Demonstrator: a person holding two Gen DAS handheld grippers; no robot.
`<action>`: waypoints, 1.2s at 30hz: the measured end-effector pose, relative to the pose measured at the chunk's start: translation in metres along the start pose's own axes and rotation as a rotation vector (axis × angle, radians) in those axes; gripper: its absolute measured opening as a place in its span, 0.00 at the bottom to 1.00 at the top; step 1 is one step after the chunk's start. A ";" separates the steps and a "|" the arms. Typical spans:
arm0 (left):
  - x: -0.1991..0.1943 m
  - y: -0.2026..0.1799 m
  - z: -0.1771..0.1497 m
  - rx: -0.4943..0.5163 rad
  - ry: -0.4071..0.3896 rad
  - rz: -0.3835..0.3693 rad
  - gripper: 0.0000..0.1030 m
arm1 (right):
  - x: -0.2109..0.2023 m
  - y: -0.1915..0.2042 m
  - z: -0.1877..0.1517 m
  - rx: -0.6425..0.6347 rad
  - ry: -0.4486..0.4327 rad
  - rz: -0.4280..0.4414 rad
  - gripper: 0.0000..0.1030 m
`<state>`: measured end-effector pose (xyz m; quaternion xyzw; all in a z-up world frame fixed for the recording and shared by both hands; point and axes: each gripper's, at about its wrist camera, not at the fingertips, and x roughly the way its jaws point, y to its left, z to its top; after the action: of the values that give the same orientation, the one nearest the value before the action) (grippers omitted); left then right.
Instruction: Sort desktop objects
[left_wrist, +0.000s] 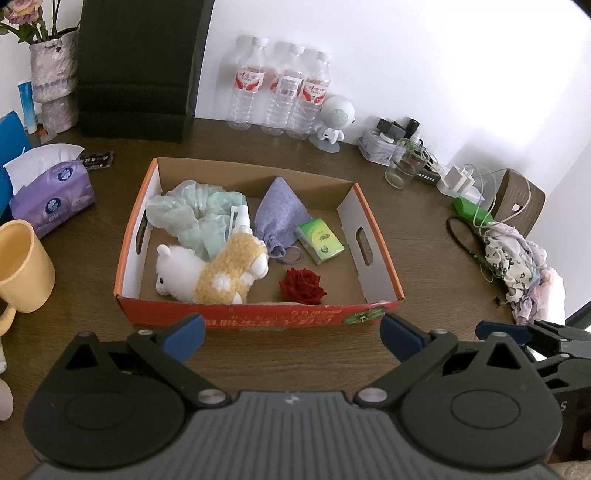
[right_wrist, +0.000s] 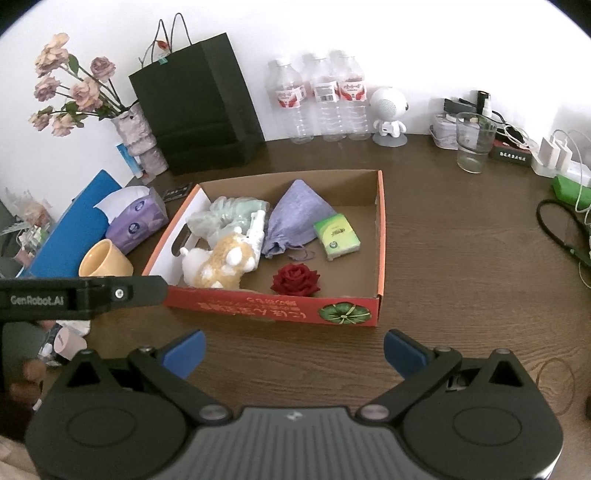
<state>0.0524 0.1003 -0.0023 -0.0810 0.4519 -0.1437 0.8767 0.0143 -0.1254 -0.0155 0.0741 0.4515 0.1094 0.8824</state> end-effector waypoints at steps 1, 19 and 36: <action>0.000 0.000 -0.001 -0.004 0.002 0.000 1.00 | 0.000 0.000 0.000 -0.001 -0.001 0.000 1.00; 0.000 -0.001 -0.004 -0.014 0.012 0.000 1.00 | 0.001 0.005 -0.004 -0.020 0.002 0.005 1.00; -0.001 0.001 -0.007 -0.024 0.022 -0.012 1.00 | 0.003 0.006 -0.004 -0.027 0.010 0.009 1.00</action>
<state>0.0465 0.1016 -0.0061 -0.0925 0.4627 -0.1446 0.8698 0.0117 -0.1192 -0.0186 0.0638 0.4540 0.1196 0.8806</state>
